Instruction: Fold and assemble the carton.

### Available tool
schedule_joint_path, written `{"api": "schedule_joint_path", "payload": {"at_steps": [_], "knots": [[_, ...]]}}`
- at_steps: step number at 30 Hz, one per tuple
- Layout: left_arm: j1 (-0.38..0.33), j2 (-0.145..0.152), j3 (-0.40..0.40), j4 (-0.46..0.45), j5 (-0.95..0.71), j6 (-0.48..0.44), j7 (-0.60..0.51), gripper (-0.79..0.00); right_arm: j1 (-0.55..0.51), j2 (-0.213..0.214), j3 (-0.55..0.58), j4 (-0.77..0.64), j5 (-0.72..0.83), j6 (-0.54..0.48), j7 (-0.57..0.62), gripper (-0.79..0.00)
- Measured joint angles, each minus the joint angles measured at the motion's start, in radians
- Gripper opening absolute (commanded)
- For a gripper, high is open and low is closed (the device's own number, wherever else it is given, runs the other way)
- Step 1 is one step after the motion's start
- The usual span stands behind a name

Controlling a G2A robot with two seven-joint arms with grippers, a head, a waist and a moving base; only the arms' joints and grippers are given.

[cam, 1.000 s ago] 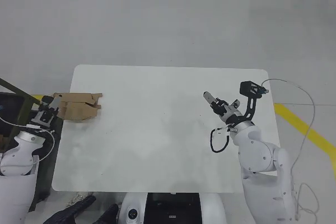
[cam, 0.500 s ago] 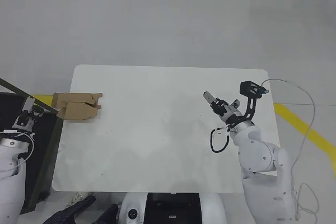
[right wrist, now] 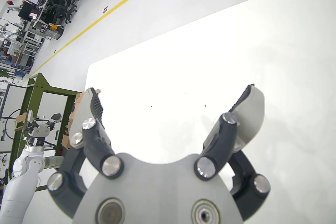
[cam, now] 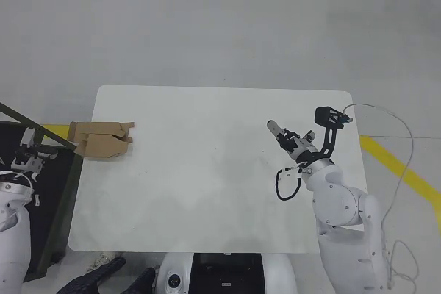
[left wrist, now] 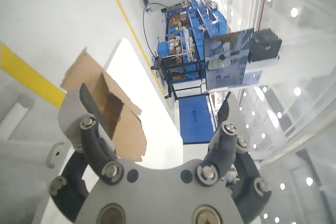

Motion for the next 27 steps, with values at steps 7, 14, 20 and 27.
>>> {"api": "schedule_joint_path", "payload": {"at_steps": [7, 14, 20, 27], "knots": [[-0.121, 0.022, -0.021, 0.259, -0.026, 0.049, -0.143, 0.0, 0.0, 0.0, 0.0, 0.0, 0.0, 0.0, 0.0, 0.0], [-0.259, 0.017, 0.05, 0.48, -0.001, 0.011, -0.216, 0.0, 0.0, 0.0, 0.0, 0.0, 0.0, 0.0, 0.0, 0.0], [-0.382, 0.001, 0.125, 0.605, 0.032, -0.026, -0.251, 0.0, 0.0, 0.0, 0.0, 0.0, 0.0, 0.0, 0.0, 0.0], [-0.495, -0.015, 0.189, 0.689, 0.077, -0.073, -0.243, 0.0, 0.0, 0.0, 0.0, 0.0, 0.0, 0.0, 0.0, 0.0]]}}
